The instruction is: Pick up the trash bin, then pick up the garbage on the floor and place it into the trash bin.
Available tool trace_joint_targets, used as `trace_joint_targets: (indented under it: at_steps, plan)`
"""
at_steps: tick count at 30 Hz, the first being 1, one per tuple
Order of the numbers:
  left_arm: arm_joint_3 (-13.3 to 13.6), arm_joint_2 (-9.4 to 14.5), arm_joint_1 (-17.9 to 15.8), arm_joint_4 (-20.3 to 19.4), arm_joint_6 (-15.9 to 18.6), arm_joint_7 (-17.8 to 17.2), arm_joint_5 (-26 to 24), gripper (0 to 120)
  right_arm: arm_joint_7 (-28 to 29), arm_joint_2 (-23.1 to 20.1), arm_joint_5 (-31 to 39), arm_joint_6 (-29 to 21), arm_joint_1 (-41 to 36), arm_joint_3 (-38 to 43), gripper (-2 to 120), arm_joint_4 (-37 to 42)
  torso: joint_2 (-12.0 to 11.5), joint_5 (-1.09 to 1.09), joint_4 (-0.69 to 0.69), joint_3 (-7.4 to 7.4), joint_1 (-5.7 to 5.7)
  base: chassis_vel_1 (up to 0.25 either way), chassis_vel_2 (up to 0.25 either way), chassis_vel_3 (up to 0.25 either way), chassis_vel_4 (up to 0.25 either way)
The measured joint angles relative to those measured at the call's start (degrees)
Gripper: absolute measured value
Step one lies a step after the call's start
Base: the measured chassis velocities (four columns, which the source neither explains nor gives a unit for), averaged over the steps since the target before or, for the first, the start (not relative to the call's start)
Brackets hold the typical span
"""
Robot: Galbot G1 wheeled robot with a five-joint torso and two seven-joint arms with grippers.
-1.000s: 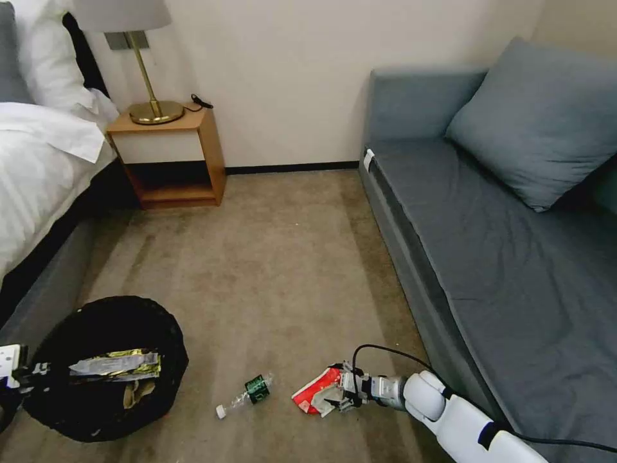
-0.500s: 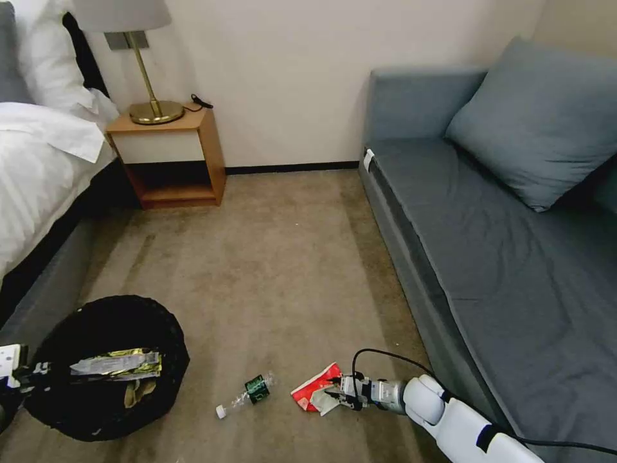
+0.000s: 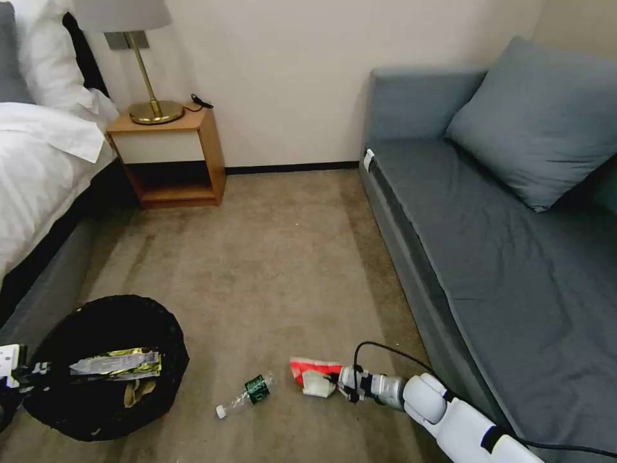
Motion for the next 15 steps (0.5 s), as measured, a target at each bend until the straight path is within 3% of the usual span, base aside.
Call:
trace_joint_targets:
  at_steps: [8,15]
  plan:
    - [0.39,-0.16,-0.06,-0.19,0.00,0.00,0.14,3,7.96,1.06,13.60,-6.76,0.84,-1.42,0,15.57,0.01,-0.01,0.01,-0.01,0.00,0.000,0.000,0.000,0.000]
    - [0.45,-0.22,0.44,-0.86,0.00,-0.04,0.29,3,14.99,7.69,21.48,-12.55,5.83,-8.87,0,23.32,0.00,0.00,0.01,-0.01,0.00,0.000,0.000,0.000,0.000]
